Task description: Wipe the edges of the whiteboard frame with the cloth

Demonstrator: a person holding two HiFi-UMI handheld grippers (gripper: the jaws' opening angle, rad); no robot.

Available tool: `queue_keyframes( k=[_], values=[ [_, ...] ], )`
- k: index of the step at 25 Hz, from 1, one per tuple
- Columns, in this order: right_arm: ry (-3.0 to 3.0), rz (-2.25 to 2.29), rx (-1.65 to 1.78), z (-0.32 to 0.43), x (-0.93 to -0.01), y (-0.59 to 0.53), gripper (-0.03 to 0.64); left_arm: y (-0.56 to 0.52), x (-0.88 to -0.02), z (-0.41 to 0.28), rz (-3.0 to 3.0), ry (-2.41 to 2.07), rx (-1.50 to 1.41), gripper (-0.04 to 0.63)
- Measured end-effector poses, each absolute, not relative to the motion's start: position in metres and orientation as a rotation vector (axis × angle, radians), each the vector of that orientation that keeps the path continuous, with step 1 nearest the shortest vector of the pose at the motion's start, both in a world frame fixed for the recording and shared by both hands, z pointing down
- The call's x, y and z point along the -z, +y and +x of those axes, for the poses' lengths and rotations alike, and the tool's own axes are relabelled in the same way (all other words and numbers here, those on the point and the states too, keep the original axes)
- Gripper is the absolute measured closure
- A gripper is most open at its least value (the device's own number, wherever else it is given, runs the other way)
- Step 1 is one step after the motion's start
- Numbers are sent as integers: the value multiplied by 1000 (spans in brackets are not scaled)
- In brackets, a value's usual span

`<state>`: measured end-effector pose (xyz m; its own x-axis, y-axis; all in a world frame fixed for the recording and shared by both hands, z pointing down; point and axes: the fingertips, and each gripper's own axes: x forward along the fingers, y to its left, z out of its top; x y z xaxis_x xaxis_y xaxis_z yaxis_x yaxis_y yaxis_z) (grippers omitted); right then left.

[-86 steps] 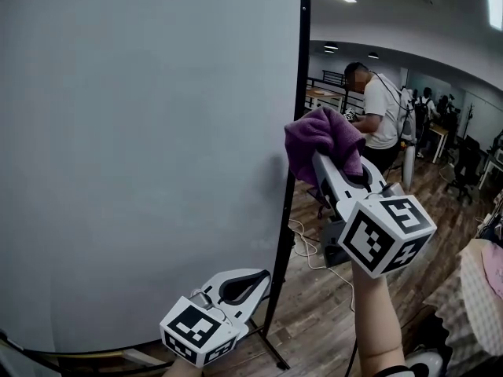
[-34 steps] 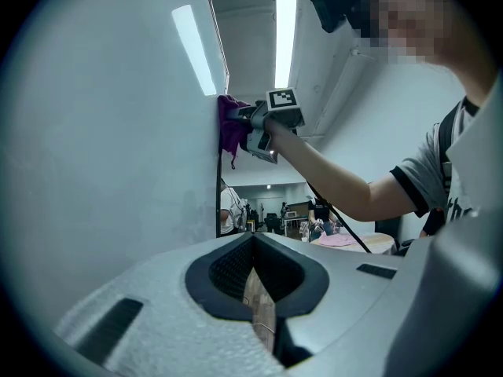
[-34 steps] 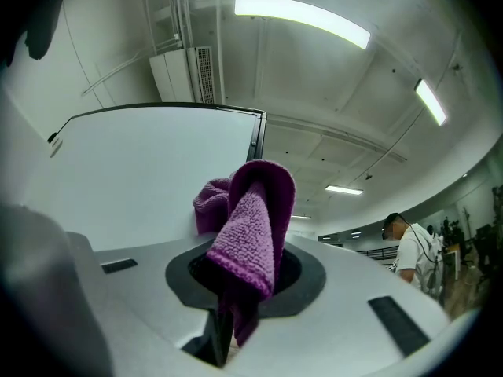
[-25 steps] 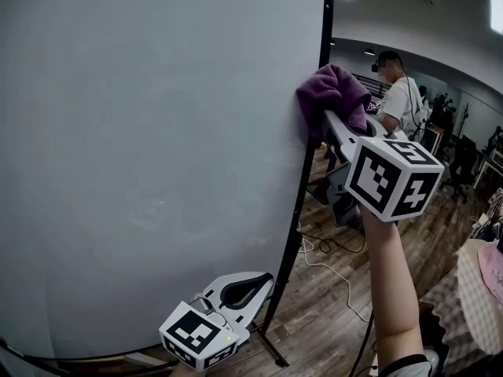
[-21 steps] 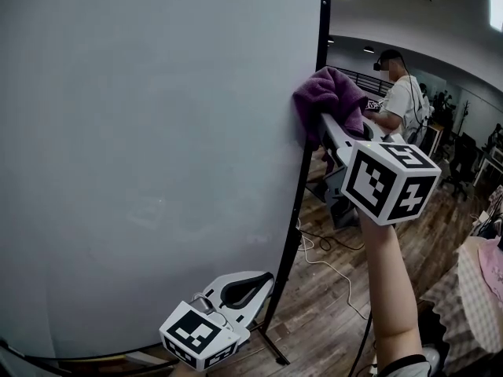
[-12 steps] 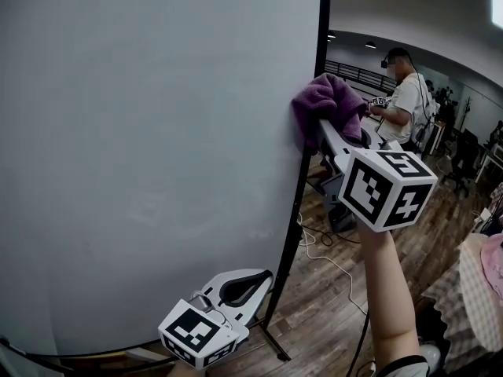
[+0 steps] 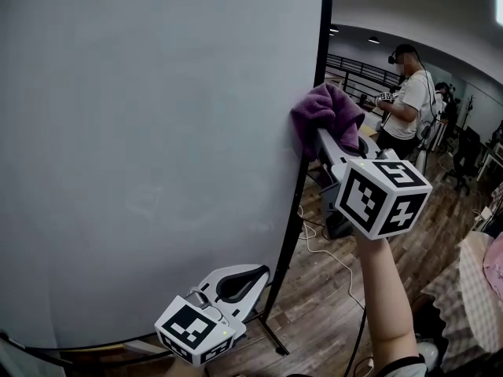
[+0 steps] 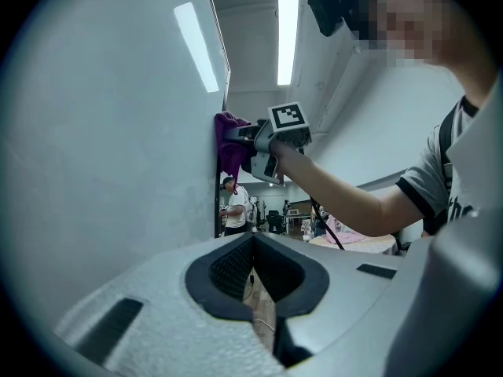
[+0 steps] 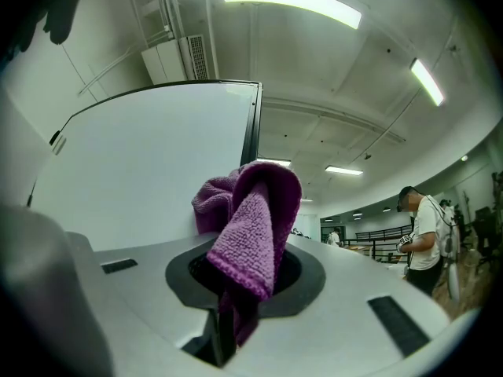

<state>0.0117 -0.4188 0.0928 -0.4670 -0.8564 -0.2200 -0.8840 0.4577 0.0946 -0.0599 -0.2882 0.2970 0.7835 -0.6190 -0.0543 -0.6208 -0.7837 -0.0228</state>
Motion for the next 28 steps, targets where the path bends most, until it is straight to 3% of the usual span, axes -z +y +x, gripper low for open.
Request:
queue_keyframes(
  k=[28],
  values=[
    [2631, -1553, -129, 16, -182, -418, 551, -283, -318, -50, -2967, 1070, -72, 580]
  ],
)
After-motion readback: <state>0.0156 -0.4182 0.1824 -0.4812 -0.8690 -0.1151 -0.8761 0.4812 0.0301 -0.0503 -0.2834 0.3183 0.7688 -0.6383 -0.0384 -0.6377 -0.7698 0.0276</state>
